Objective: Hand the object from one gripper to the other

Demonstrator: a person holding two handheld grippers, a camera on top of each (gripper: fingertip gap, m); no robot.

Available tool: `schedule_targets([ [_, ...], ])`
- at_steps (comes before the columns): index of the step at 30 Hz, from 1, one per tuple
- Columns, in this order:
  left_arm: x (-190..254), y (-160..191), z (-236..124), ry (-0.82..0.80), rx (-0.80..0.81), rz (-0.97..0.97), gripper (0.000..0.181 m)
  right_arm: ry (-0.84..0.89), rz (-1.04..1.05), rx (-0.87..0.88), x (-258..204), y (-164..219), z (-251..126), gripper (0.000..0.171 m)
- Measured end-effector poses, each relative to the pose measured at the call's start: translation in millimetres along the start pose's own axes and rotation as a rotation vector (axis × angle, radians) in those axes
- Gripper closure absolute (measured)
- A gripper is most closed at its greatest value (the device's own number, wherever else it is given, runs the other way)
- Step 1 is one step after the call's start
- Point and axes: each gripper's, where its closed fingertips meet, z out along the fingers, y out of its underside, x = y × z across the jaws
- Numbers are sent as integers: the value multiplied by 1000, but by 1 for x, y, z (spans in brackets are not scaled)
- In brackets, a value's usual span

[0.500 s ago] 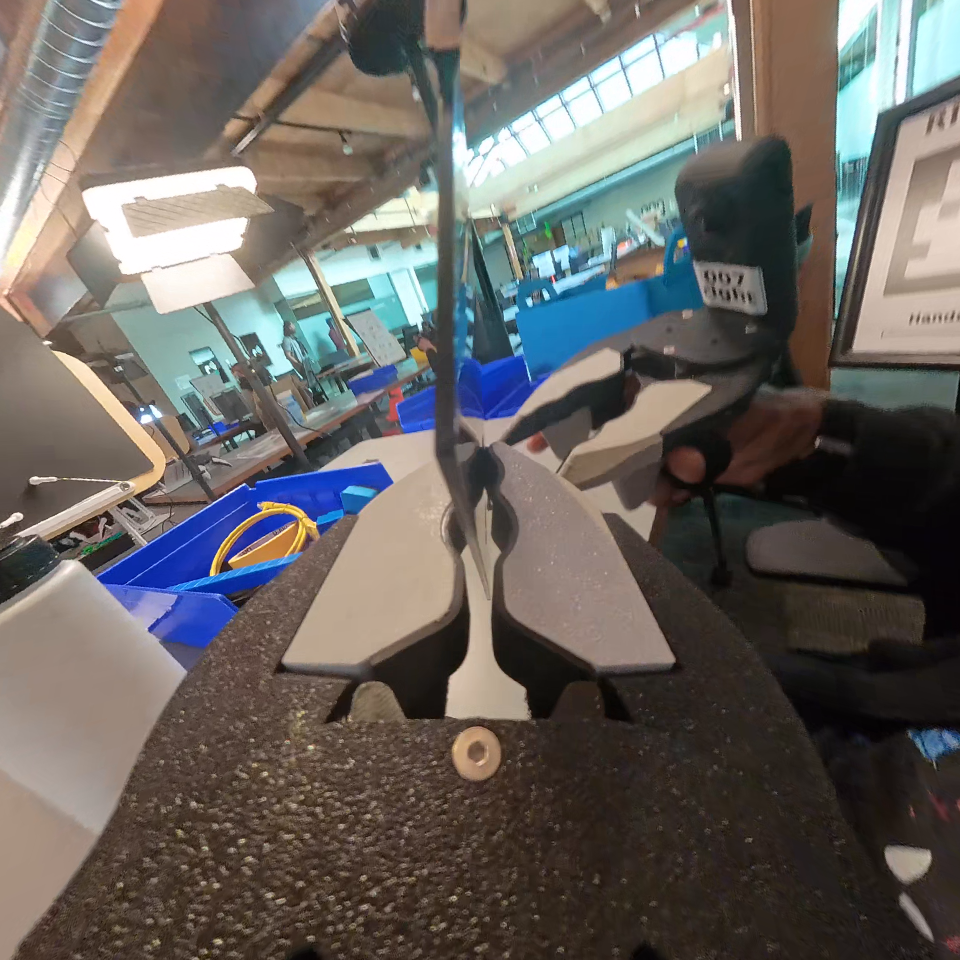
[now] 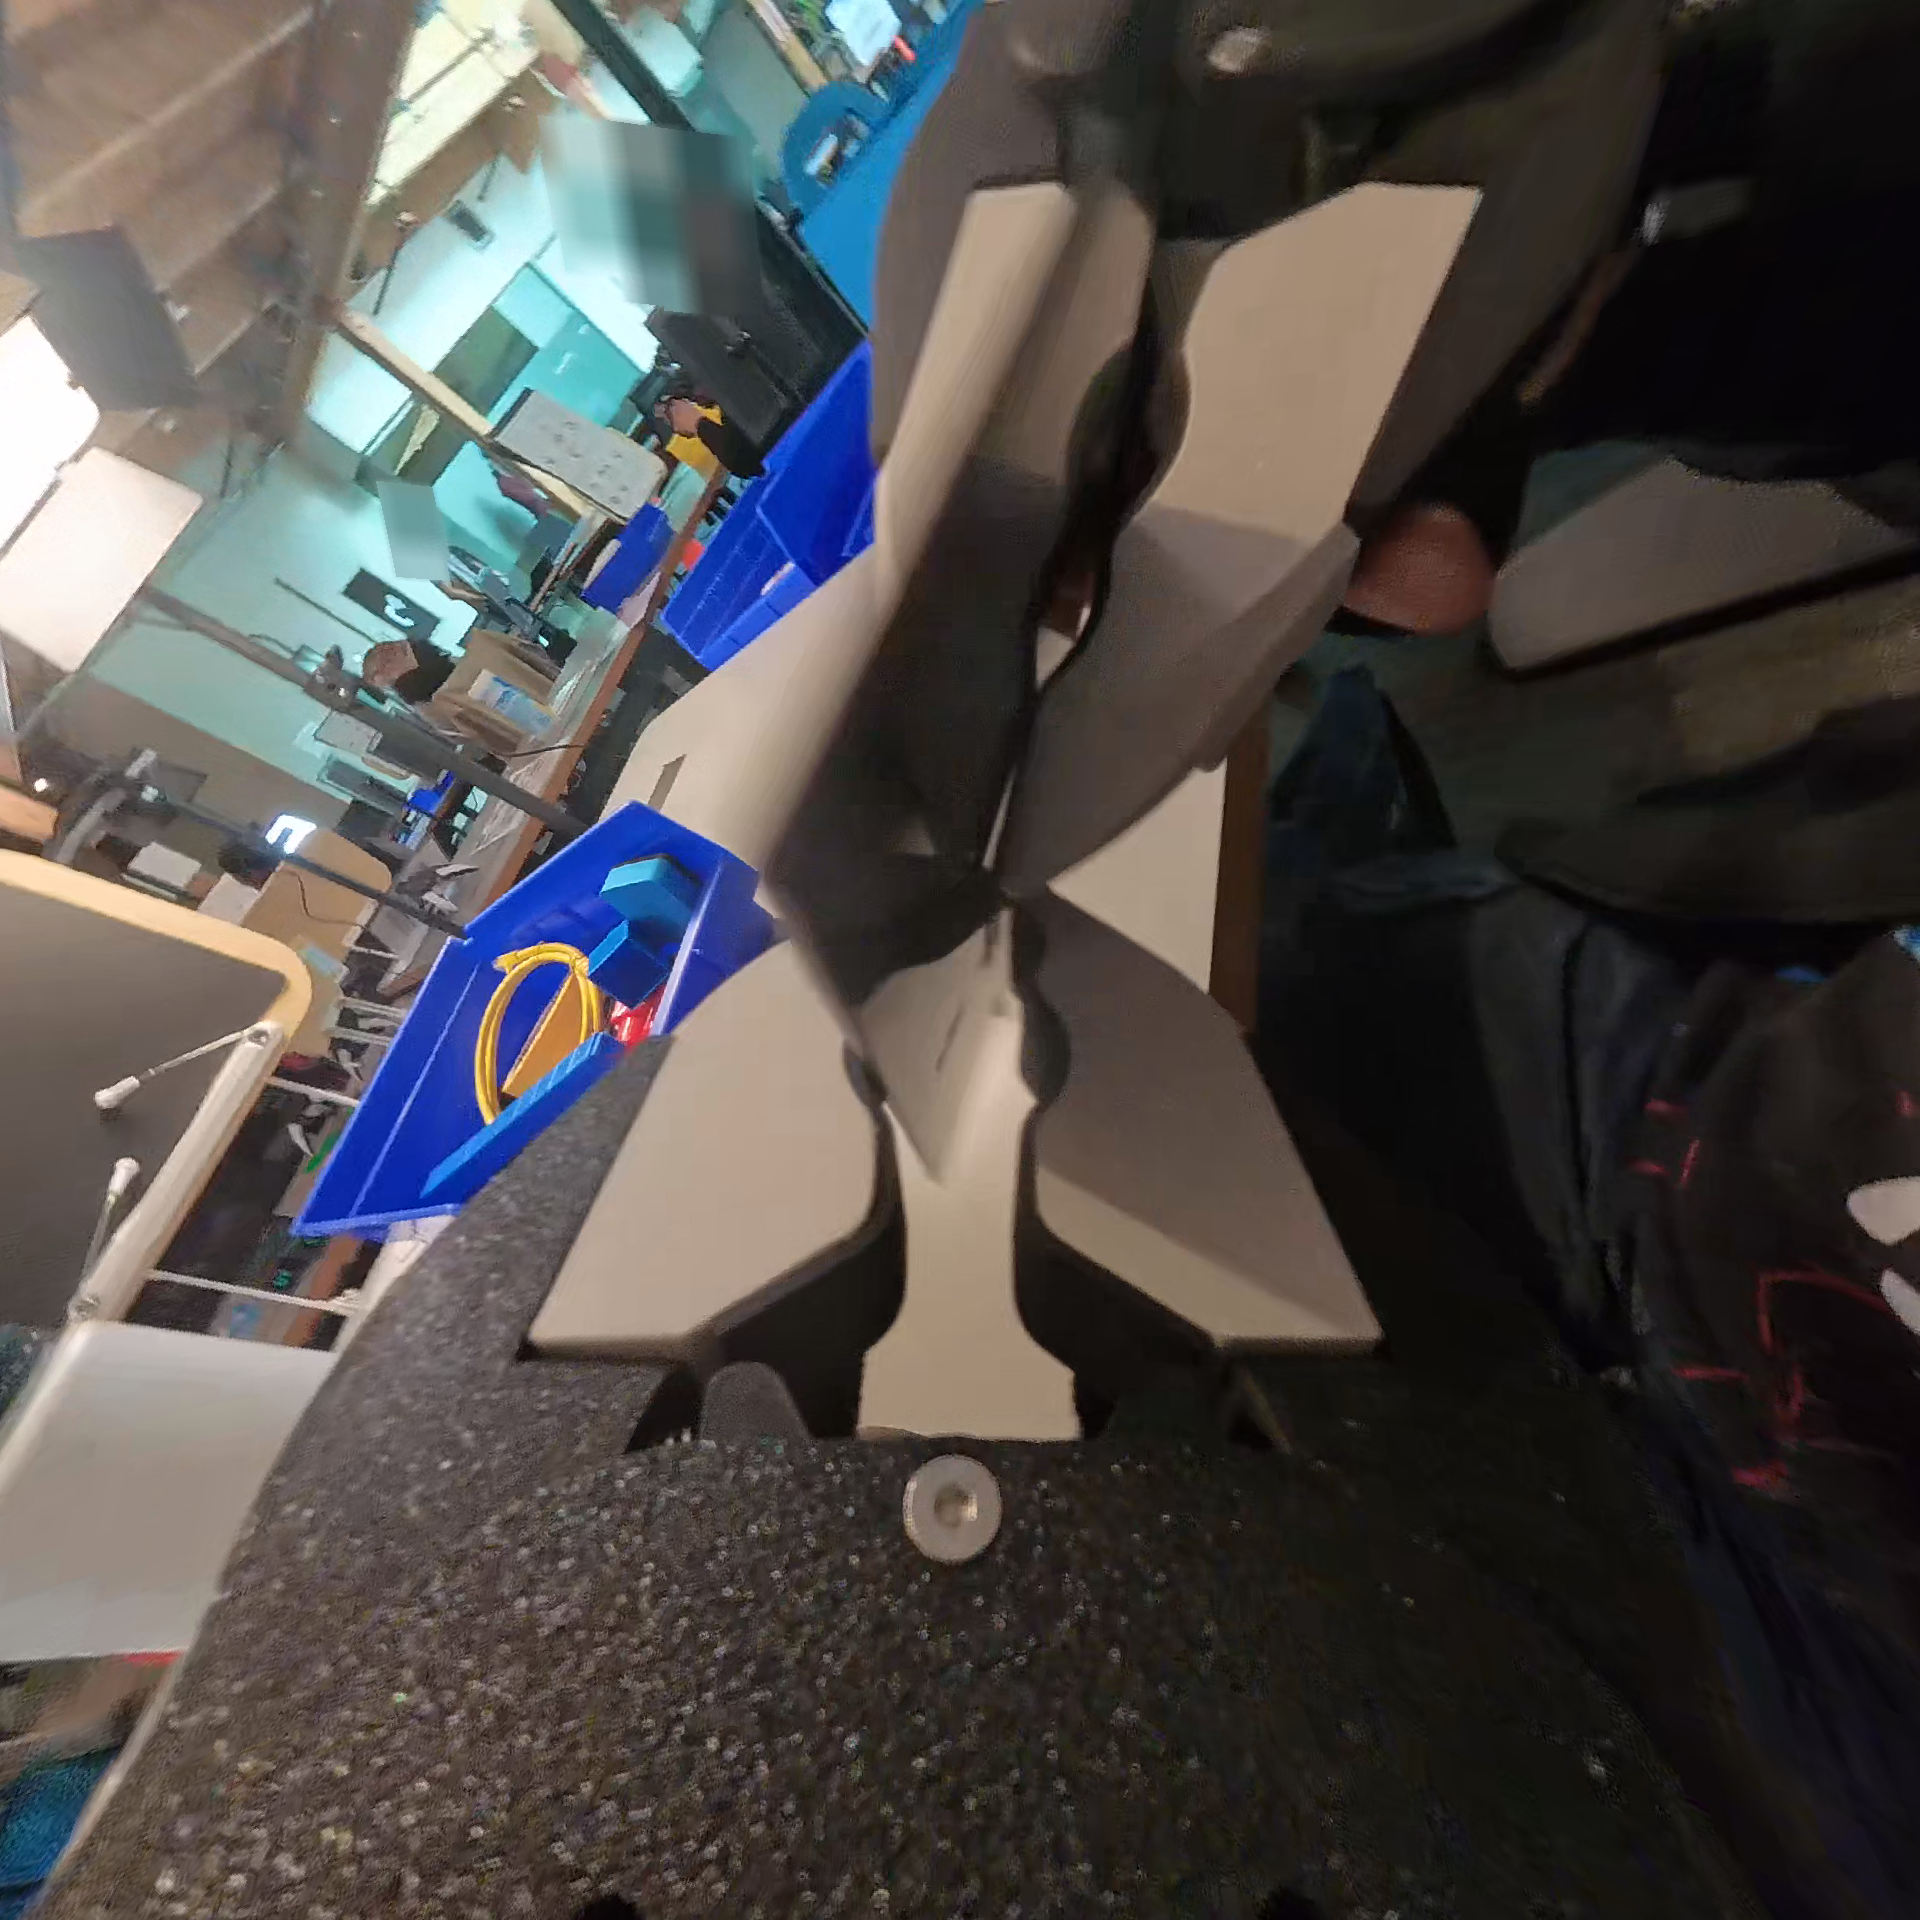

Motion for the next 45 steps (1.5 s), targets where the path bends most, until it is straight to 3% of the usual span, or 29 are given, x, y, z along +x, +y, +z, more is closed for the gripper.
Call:
schedule_targets([
  [1, -3, -1, 0, -5, 21, -40, 146, 29, 3, 11, 5, -1, -1, 169],
  [4, -18, -7, -4, -37, 131, -205, 127, 73, 70, 108, 21, -11, -12, 169],
  [10, -48, -13, -2, 27, 440, -780, 106, 169, 321, 384, 63, -31, -47, 170],
  [14, -66, -18, -2, 96, 760, -1190, 97, 224, 527, 613, 92, -38, -78, 170],
  [17, -59, -31, 3, 218, 950, -1349, 97, 178, 665, 757, 99, -41, -91, 171],
  [20, -45, -50, 7, 291, 1043, -1366, 100, 128, 776, 829, 99, -39, -88, 170],
  [23, -43, -59, 0, 232, 1121, -1328, 136, 86, 832, 822, 92, -36, -74, 170],
  [25, -41, -61, -6, 220, 1134, -1261, 179, 102, 848, 774, 91, -30, -65, 170],
  [28, -46, -54, -8, 109, 1059, -1162, 179, 166, 881, 703, 95, -20, -57, 167],
  [31, -56, -49, -18, -118, 970, -950, 180, 223, 961, 634, 101, -6, -51, 148],
  [34, -63, -50, -31, -383, 805, -567, 179, 196, 1067, 605, 101, 0, -44, 128],
  [39, -63, -51, -43, -754, 425, 209, 180, -6, 1220, 641, 85, -17, -33, 107],
  [43, -48, -46, -31, -808, 195, 687, 179, -99, 1290, 615, 75, -22, -24, 95],
  [45, -38, -39, -19, -770, 135, 817, 179, -115, 1311, 580, 70, -18, -17, 93],
])
